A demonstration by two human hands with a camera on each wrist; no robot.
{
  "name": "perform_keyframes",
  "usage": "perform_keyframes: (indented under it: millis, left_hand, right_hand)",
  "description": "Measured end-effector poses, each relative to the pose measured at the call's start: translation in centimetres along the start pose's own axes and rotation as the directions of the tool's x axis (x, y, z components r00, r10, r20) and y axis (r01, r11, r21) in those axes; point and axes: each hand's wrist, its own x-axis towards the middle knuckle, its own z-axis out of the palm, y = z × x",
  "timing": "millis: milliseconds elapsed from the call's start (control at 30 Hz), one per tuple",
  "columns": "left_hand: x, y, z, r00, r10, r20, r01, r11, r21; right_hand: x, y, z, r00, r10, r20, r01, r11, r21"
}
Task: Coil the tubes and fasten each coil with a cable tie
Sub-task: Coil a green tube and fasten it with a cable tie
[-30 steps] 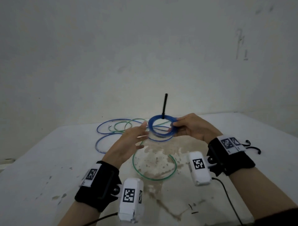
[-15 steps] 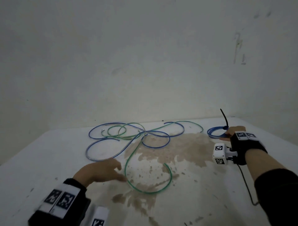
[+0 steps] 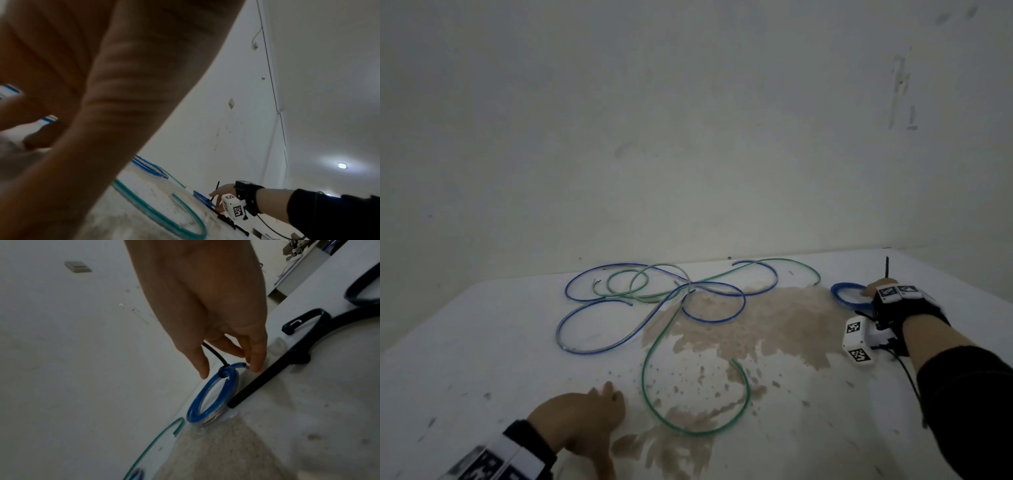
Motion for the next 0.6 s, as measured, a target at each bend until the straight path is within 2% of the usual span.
perform_keyframes:
  millis: [67,167,200,267,333,367,433,467,533,600]
  left_hand:
    - [-0.2,-0.3,0.0,0.999,0.006,0.037,-0.007,1.0,0.022]
    - [-0.8,-1.0,0.3,0.996,0.032,0.086,-0.035,0.999,0.031]
    - [-1.0,-1.1,0.4,0.994,0.042,0.103,-0.044,0.999,0.017]
    - [-1.5,-1.0,0.6,0.988,0.061,0.143,-0.057,0.998,-0.033]
    - [-1.8,-0.8,0.8,0.986,0.054,0.154,-0.047,0.997,-0.054]
    - [-1.9,-0.6,1.1,0.988,0.042,0.147,-0.035,0.998,-0.047]
    - [-2.4,-0.1,1.8,0.992,0.021,0.128,-0.015,0.999,-0.045]
    - [-2.9,0.3,2.2,0.992,0.016,0.122,-0.011,0.999,-0.037]
    - [-3.8,1.0,2.9,0.993,0.011,0.122,-0.009,1.0,-0.016]
    - [-4.8,1.6,3.8,0.992,0.012,0.122,-0.009,1.0,-0.03]
  right_hand:
    - [-0.6,-0.3,-0.5,0.999,-0.036,0.04,0.039,0.997,-0.059]
    - [-1.9,-1.7,-1.5,0.998,-0.06,0.009,0.061,0.993,-0.101]
    - [-2.3,-2.4,-1.8,0.998,-0.067,-0.012,0.066,0.996,-0.064]
    - [-3.5,-4.7,-2.9,0.998,-0.052,0.047,0.041,0.979,0.2]
    - [-5.8,-7.5,-4.0,0.986,-0.126,0.107,0.048,0.837,0.545]
    - [-7.4,-9.0,-4.5,0.972,-0.192,0.139,0.067,0.787,0.613]
    - [-11.2,-11.9,-4.9,0.912,-0.355,0.207,0.156,0.765,0.625]
    - [-13.1,-13.5,-4.8,0.864,-0.446,0.235,0.231,0.765,0.601]
    - [-17.1,-16.3,-4.3,0.734,-0.606,0.305,0.402,0.751,0.524]
    - [-20.5,-18.7,-3.2,0.606,-0.682,0.41,0.581,0.731,0.357]
